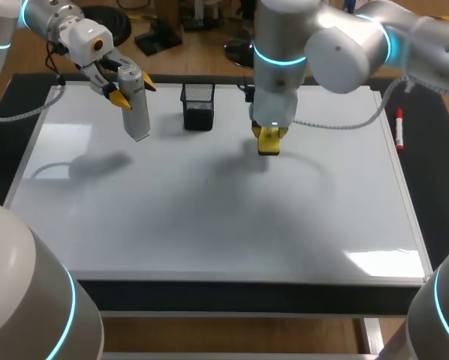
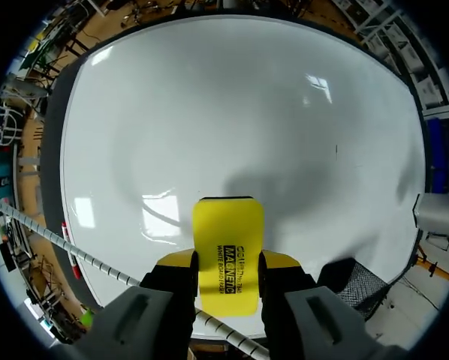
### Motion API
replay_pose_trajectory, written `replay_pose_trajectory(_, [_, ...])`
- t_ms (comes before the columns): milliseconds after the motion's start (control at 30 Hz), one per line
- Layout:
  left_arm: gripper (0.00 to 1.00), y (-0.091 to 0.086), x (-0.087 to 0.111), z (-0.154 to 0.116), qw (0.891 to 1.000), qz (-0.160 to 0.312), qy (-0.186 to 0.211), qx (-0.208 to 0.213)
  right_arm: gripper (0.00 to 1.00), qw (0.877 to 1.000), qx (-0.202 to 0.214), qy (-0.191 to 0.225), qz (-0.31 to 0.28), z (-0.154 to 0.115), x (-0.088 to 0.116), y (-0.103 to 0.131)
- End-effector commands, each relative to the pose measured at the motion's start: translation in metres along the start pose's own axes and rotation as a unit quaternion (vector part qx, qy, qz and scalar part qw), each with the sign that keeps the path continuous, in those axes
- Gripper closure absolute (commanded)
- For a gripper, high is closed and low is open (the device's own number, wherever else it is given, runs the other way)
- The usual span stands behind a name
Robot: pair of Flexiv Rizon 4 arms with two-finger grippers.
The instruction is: Pick up the inspection probe, press it on each red-marked spot on the whiteboard one by one, put down the probe, pick up the eraser, and wipe off all the red marks.
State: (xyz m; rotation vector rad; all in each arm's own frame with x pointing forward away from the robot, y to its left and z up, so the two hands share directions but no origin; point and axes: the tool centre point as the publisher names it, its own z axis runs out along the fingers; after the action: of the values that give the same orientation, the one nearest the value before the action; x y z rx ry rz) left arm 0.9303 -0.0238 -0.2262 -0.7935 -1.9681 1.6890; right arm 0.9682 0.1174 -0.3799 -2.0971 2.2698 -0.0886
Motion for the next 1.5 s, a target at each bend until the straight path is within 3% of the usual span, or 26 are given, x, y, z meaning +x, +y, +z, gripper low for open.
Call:
replay_pose_trajectory(33, [1.00, -0.002, 0.000, 0.000, 1.000, 0.000, 0.000, -0.001, 1.00, 1.000, -0.021, 0.010, 0.001, 0.010, -0.009, -0.031])
replay_pose_trajectory(633, [1.00, -0.002, 0.000, 0.000, 1.000, 0.000, 0.000, -0.001, 1.00, 1.000, -0.015, 0.014, 0.005, 0.028, -0.027, -0.090])
replay_pose_trajectory(1500, [1.00, -0.002, 0.000, 0.000, 1.000, 0.000, 0.000, -0.001, 1.00, 1.000, -0.026, 0.013, -0.009, 0.051, -0.035, -0.094])
